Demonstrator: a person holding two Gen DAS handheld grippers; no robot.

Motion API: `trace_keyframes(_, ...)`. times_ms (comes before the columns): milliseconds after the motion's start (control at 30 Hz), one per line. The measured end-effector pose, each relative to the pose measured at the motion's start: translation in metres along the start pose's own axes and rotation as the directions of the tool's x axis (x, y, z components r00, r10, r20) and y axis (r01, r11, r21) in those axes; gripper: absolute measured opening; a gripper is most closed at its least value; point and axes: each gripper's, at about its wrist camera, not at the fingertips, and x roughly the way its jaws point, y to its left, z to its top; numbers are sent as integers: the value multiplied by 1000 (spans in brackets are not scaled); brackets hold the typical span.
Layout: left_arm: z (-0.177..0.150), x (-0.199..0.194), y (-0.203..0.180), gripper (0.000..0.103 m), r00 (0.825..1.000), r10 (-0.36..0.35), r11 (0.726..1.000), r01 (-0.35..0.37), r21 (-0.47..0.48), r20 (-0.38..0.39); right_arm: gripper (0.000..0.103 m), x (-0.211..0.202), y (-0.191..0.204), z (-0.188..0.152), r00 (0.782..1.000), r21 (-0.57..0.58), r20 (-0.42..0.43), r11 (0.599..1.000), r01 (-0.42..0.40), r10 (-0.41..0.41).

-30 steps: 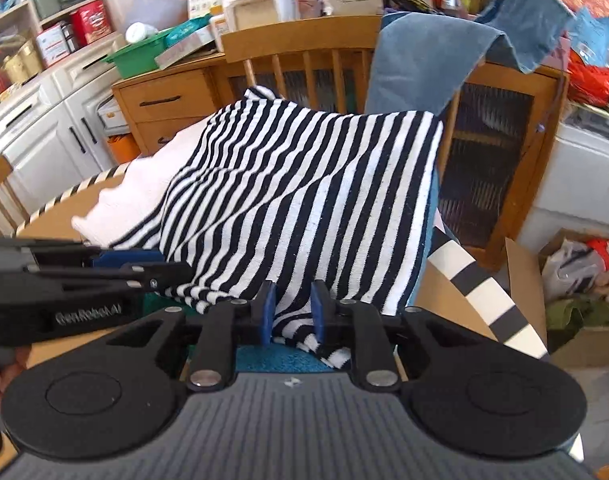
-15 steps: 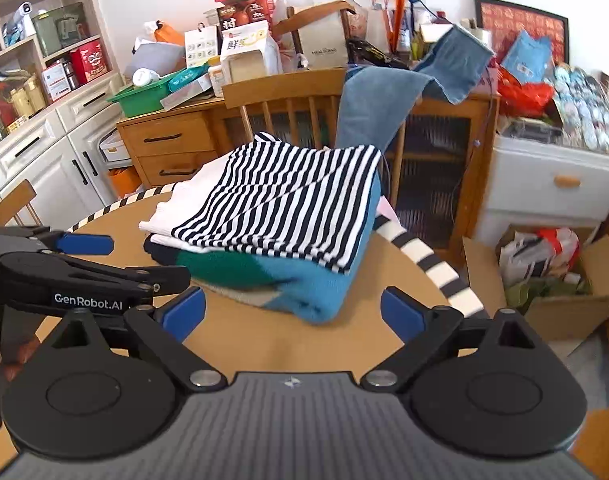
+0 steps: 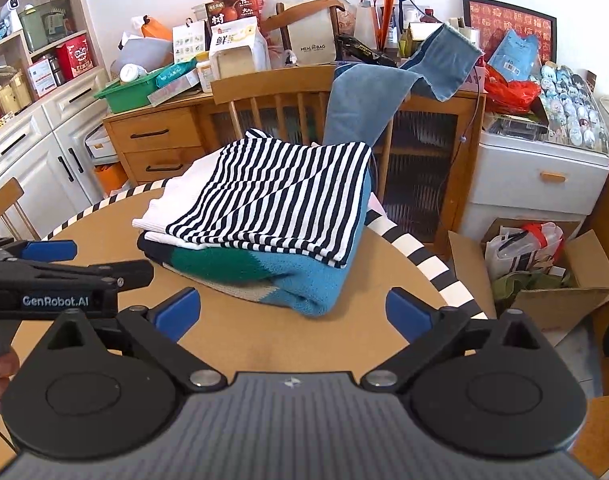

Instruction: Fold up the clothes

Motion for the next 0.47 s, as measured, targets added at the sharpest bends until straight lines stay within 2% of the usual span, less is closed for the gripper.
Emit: trace_keyframes(467, -7, -7, 7, 103, 1000, -2, 1000, 2, 0, 2, 100, 19, -2, 4, 999, 4, -25, 1000, 28, -28)
